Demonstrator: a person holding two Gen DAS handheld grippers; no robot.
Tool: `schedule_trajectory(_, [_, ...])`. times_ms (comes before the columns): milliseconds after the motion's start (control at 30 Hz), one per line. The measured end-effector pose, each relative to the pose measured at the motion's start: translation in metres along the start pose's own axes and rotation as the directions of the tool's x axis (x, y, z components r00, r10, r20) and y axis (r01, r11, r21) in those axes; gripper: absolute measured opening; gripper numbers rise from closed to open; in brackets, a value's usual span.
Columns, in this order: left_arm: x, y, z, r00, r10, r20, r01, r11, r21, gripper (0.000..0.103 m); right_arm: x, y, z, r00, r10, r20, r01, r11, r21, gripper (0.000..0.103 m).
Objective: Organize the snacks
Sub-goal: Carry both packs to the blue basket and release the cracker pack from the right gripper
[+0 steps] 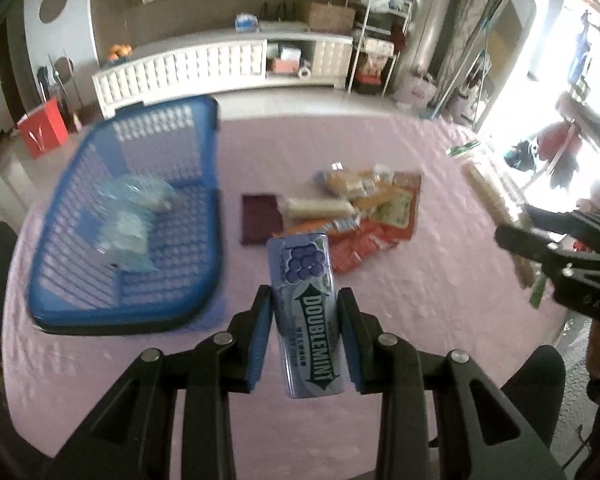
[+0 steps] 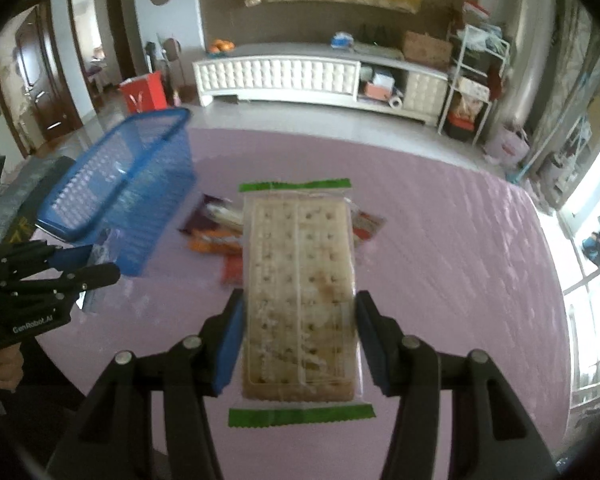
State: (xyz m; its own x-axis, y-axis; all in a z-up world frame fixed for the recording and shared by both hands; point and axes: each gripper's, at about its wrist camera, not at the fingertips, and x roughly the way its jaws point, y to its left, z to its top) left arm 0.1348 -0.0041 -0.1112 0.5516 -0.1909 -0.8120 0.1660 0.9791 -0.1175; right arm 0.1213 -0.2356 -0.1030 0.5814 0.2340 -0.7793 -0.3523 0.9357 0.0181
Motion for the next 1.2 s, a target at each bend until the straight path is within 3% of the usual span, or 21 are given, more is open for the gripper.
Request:
schedule_trajectory(333, [-0.052, 0.072, 0.013, 0.992, 0.075, 0.098, -0.070, 0.996, -0.054, 0.030, 0.007, 0.068, 0.035, 0.996, 0.087, 0.020, -0.086, 0.995, -0.047, 0.058])
schedule_trajectory(600, [-0.058, 0.134, 0.021, 0.988, 0.122, 0.099, -0.113, 0.989, -0.095, 0.030, 0.027, 0.129, 0.069, 0.990, 0.138, 0.031, -0.134, 0.986, -0.096, 0.058])
schedule_trajectory(833, [-0.046, 0.167, 0.028, 0.989, 0.126, 0.082, -0.117, 0.988, -0.101, 0.030, 0.060, 0.163, 0.096, 0.980, 0.198, -0.015, -0.199, 0.979, -0.054, 0.058])
schedule_trajectory(1067, [-0.029, 0.190, 0.044, 0.992, 0.099, 0.076, -0.092, 0.991, -0.096, 0.030, 0.082, 0.186, 0.113, 0.984, 0.167, -0.061, -0.171, 0.983, -0.069, 0.058])
schedule_trajectory(1200, [-0.019, 0.196, 0.052, 0.994, 0.085, 0.076, -0.077, 0.992, -0.096, 0.030, 0.105, 0.192, 0.124, 0.991, 0.101, -0.090, -0.106, 0.993, -0.053, 0.058])
